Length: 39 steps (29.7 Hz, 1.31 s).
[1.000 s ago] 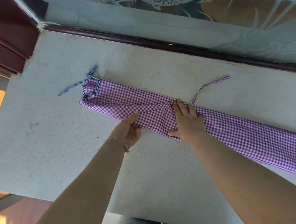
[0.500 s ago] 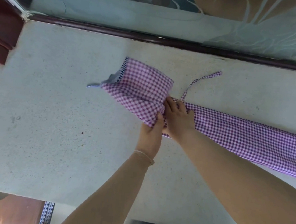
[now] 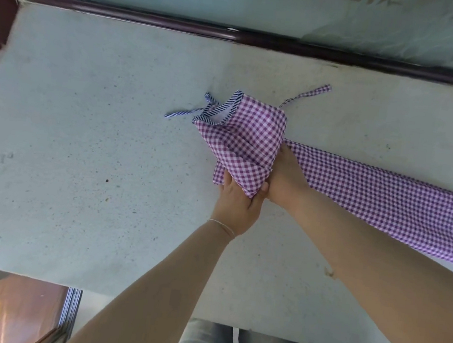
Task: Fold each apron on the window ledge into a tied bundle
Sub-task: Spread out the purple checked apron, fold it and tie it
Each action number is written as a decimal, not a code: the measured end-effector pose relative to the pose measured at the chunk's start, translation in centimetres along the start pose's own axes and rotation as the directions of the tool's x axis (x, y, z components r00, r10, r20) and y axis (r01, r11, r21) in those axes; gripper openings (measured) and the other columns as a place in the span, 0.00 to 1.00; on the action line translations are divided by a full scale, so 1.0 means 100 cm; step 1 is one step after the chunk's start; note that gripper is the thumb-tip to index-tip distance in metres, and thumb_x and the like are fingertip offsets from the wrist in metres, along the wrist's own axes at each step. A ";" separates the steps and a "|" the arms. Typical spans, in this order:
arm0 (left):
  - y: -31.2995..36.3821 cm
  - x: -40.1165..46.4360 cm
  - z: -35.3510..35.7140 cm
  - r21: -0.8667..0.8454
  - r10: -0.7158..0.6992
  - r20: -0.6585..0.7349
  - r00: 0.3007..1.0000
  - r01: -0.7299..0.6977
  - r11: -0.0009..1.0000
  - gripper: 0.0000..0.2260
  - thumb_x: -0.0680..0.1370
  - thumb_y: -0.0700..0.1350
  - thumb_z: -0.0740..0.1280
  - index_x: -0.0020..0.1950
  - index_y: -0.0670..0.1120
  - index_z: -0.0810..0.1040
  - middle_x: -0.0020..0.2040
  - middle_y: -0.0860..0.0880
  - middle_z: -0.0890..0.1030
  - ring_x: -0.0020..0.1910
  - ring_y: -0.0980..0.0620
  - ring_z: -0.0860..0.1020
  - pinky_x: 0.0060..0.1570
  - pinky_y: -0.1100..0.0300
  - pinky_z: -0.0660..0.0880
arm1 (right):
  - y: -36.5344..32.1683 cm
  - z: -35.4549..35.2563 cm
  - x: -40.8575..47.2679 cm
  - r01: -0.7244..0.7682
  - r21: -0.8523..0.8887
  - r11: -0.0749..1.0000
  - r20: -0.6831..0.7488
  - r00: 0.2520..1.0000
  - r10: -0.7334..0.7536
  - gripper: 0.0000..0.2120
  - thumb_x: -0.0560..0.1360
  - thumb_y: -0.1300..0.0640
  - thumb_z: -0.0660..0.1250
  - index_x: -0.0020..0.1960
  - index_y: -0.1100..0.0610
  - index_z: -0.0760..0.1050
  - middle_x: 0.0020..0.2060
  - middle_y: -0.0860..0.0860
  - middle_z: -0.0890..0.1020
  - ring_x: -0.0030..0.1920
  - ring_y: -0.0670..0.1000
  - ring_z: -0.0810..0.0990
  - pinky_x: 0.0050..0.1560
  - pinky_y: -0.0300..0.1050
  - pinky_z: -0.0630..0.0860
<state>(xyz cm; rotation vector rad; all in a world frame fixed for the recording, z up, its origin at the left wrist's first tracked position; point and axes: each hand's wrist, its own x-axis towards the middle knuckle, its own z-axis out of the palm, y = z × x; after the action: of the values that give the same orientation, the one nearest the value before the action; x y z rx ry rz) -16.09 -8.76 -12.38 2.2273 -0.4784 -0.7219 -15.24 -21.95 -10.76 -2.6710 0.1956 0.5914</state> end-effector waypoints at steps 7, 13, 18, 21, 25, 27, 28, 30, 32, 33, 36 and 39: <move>0.004 0.006 0.024 0.467 0.020 0.044 0.999 -0.038 0.883 0.34 0.77 0.67 0.44 0.77 0.48 0.55 0.76 0.43 0.62 0.75 0.37 0.56 0.63 0.34 0.66 | 0.057 0.009 -0.078 0.024 0.370 0.929 -0.514 0.838 0.183 0.16 0.79 0.50 0.61 0.59 0.61 0.75 0.49 0.53 0.78 0.48 0.50 0.77 0.45 0.51 0.79; 0.009 0.008 0.036 0.679 -0.050 0.133 0.990 -0.054 0.732 0.40 0.75 0.64 0.53 0.71 0.58 0.24 0.78 0.50 0.36 0.75 0.40 0.33 0.68 0.31 0.53 | -0.005 0.025 -0.067 -0.127 0.332 0.935 -0.510 0.809 0.291 0.45 0.72 0.31 0.58 0.76 0.62 0.56 0.72 0.58 0.64 0.72 0.56 0.64 0.69 0.48 0.66; 0.012 0.010 0.038 0.711 -0.076 0.147 0.986 -0.052 0.701 0.37 0.78 0.59 0.56 0.76 0.57 0.33 0.78 0.51 0.36 0.74 0.40 0.31 0.68 0.29 0.54 | -0.022 0.035 -0.037 -0.305 0.832 0.463 -0.198 0.617 0.762 0.26 0.77 0.52 0.64 0.71 0.58 0.64 0.67 0.55 0.69 0.65 0.53 0.70 0.64 0.49 0.71; 0.006 0.012 0.041 0.768 -0.052 0.156 0.986 -0.087 0.635 0.33 0.75 0.68 0.41 0.77 0.59 0.38 0.79 0.50 0.39 0.75 0.36 0.34 0.66 0.27 0.53 | 0.007 0.023 -0.051 0.045 0.995 0.092 -0.101 0.559 0.823 0.13 0.77 0.64 0.61 0.61 0.60 0.73 0.54 0.51 0.78 0.53 0.49 0.78 0.54 0.39 0.75; -0.003 0.013 0.046 0.764 0.038 0.127 0.991 -0.122 0.634 0.37 0.69 0.75 0.34 0.76 0.61 0.35 0.79 0.49 0.39 0.74 0.38 0.33 0.64 0.31 0.42 | 0.051 0.019 -0.098 0.179 0.964 -0.198 0.064 0.567 0.821 0.10 0.79 0.59 0.62 0.56 0.46 0.74 0.55 0.45 0.80 0.55 0.47 0.80 0.55 0.43 0.78; -0.005 0.013 0.046 0.752 0.045 0.109 0.993 -0.112 0.650 0.39 0.69 0.76 0.38 0.76 0.61 0.36 0.79 0.50 0.38 0.73 0.39 0.32 0.63 0.32 0.40 | 0.075 0.019 -0.114 0.106 0.939 -0.328 0.216 0.562 0.798 0.10 0.77 0.58 0.65 0.57 0.51 0.75 0.56 0.50 0.81 0.55 0.52 0.81 0.55 0.48 0.80; -0.002 0.013 0.046 0.749 0.041 0.110 0.993 -0.110 0.653 0.39 0.69 0.76 0.39 0.76 0.60 0.36 0.79 0.50 0.38 0.73 0.39 0.32 0.64 0.33 0.39 | 0.086 0.018 -0.121 0.059 0.934 -0.353 0.256 0.581 0.772 0.11 0.76 0.57 0.66 0.59 0.53 0.75 0.56 0.52 0.81 0.56 0.54 0.81 0.55 0.50 0.80; 0.000 0.013 0.045 0.748 0.006 0.133 0.991 -0.104 0.655 0.40 0.68 0.76 0.40 0.75 0.60 0.32 0.77 0.50 0.34 0.72 0.40 0.30 0.65 0.33 0.40 | 0.100 0.012 -0.128 -0.029 0.936 -0.351 0.286 0.644 0.710 0.13 0.76 0.53 0.68 0.58 0.55 0.75 0.56 0.54 0.81 0.55 0.56 0.81 0.55 0.52 0.80; 0.002 0.013 0.044 0.753 -0.028 0.159 0.987 -0.103 0.650 0.42 0.66 0.76 0.39 0.72 0.59 0.27 0.75 0.51 0.29 0.71 0.41 0.28 0.67 0.33 0.43 | 0.107 0.004 -0.128 -0.114 0.950 -0.291 0.286 0.694 0.661 0.11 0.75 0.49 0.68 0.54 0.53 0.75 0.55 0.53 0.81 0.54 0.55 0.81 0.53 0.51 0.80; 0.001 0.013 0.040 0.748 -0.036 0.162 0.986 -0.099 0.656 0.42 0.65 0.77 0.38 0.71 0.59 0.26 0.74 0.52 0.28 0.71 0.41 0.27 0.67 0.33 0.44 | 0.107 0.002 -0.123 -0.156 0.963 -0.219 0.265 0.698 0.665 0.10 0.76 0.49 0.67 0.53 0.53 0.75 0.52 0.51 0.80 0.52 0.53 0.80 0.52 0.50 0.81; 0.000 0.012 0.038 0.683 -0.002 0.129 0.992 -0.088 0.725 0.45 0.64 0.78 0.39 0.74 0.58 0.30 0.78 0.52 0.34 0.74 0.42 0.31 0.68 0.34 0.44 | 0.111 0.004 -0.115 -0.231 0.951 0.206 -0.023 0.611 0.792 0.05 0.78 0.54 0.65 0.48 0.56 0.74 0.40 0.49 0.77 0.43 0.52 0.77 0.41 0.45 0.74; 0.002 0.011 0.040 0.628 0.060 0.041 0.997 -0.072 0.775 0.44 0.67 0.77 0.44 0.78 0.57 0.40 0.79 0.50 0.43 0.77 0.43 0.40 0.68 0.35 0.48 | 0.118 0.010 -0.115 -0.243 0.866 0.436 -0.223 0.594 0.773 0.06 0.79 0.56 0.62 0.52 0.59 0.74 0.44 0.50 0.78 0.46 0.51 0.76 0.47 0.46 0.73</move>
<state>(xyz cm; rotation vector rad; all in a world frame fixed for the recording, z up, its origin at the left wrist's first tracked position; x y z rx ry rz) -17.75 -11.57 -14.89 2.8067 -0.9143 -0.5974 -28.55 -31.69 -10.75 -1.7452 1.2621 -0.2443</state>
